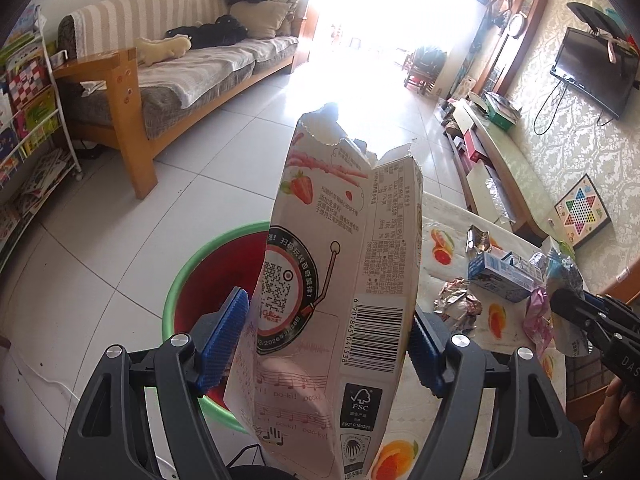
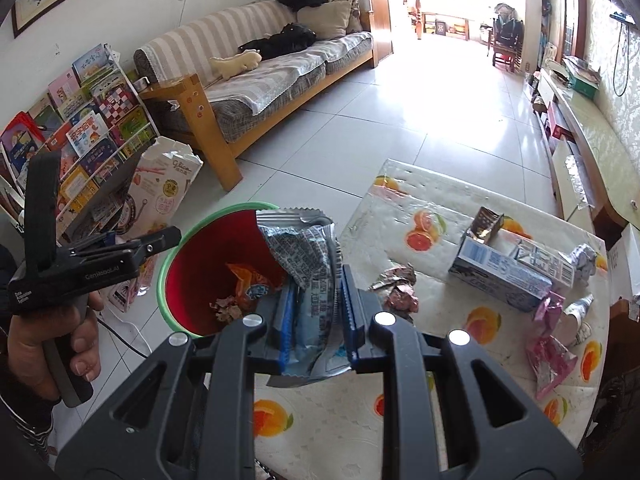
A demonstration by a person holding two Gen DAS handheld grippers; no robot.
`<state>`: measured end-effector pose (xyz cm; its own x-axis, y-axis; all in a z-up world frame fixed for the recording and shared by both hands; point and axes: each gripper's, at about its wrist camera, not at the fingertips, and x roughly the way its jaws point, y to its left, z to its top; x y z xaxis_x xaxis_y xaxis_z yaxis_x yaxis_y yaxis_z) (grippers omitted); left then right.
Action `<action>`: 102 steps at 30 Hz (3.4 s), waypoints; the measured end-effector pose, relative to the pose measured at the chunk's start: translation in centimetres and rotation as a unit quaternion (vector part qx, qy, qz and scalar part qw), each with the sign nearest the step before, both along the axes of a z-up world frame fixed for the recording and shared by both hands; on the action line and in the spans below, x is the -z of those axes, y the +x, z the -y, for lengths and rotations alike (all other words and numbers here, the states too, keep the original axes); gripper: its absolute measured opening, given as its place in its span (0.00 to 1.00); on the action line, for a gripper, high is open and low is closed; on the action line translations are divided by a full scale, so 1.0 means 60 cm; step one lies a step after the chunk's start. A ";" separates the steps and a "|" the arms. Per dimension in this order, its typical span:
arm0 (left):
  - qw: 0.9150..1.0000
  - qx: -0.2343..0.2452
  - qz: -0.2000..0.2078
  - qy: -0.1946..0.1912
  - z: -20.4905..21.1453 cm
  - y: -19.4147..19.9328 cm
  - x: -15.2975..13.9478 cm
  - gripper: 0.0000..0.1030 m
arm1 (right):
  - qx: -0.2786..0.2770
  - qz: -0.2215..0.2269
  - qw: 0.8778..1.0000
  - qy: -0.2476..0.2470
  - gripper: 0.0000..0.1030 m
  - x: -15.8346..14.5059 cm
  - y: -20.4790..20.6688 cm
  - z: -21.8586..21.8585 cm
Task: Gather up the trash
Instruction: 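Carry both items to the bucket while the left tool drops the pink carton inside, then drop the silver-blue wrapper into the bucket by opening the right tool, then move both tools back over the table, then grasp the crumpled foil with the left tool while the right tool grasps the pink snack bag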
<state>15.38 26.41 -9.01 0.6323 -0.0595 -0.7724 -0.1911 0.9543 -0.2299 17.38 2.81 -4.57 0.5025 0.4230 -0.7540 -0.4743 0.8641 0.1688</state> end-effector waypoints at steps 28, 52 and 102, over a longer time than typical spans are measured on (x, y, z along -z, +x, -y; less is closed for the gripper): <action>0.997 -0.075 0.024 -0.005 -0.083 -0.050 -0.014 0.89 | -0.070 -0.034 0.997 0.003 0.20 0.050 0.031 -0.160; 0.992 -0.114 0.047 -0.021 -0.112 -0.103 -0.027 0.90 | -0.076 -0.048 0.996 -0.023 0.90 0.086 0.025 -0.215; 0.981 0.166 -0.079 0.056 0.397 0.139 0.091 0.92 | 0.208 -0.024 0.977 -0.051 0.95 0.112 0.000 0.431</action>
<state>23.72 2.57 -14.45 0.4637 -0.1499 -0.8732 0.1094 0.9877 -0.1114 17.37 -23.03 -11.31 0.5776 0.1124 -0.8086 -0.0731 0.9936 0.0860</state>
